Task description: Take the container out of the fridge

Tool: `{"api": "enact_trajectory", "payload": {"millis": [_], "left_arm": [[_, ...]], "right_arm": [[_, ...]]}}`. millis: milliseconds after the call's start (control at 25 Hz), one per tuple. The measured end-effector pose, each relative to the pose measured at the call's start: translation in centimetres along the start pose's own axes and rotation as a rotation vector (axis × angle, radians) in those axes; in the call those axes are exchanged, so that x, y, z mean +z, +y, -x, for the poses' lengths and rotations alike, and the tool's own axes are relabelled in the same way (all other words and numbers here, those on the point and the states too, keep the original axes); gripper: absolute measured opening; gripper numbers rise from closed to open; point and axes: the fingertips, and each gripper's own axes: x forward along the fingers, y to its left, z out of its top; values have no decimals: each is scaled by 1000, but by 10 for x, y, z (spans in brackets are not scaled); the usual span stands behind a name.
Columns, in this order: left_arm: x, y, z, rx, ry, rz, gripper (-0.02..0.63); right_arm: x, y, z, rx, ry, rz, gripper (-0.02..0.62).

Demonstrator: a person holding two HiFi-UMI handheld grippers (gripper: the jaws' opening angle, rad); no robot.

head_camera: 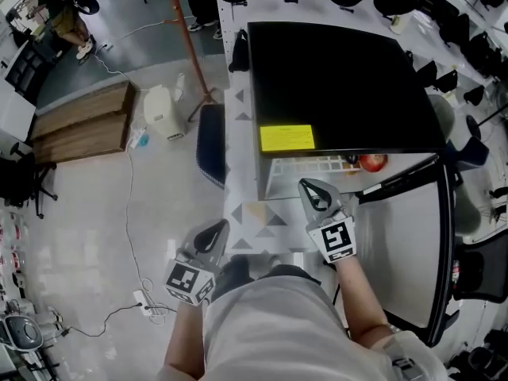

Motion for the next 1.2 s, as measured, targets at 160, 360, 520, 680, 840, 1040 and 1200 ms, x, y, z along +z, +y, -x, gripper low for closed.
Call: {"api": "enact_trajectory", "payload": {"millis": [160, 360, 520, 680, 840, 1040, 1200], "left_arm": [[5, 17, -8, -12, -7, -2, 8], [10, 33, -15, -14, -13, 1, 8], [11, 42, -18, -10, -21, 4, 8], [10, 50, -18, -4, -23, 13, 8], [9, 58, -17, -1, -20, 20, 8], [8, 62, -17, -4, -25, 24, 8], [8, 62, -18, -9, -27, 24, 8]], "right_arm": [[0, -12, -24, -22, 42, 61, 23], [-1, -31, -49, -49, 99, 101, 63], [-6, -37, -63, -47, 156, 141, 93], [-16, -37, -75, -36, 233, 178, 120], [-27, -34, -83, -28, 310, 226, 121], [-34, -33, -86, -26, 352, 268, 120], [-36, -33, -85, -17, 370, 298, 106]]}}
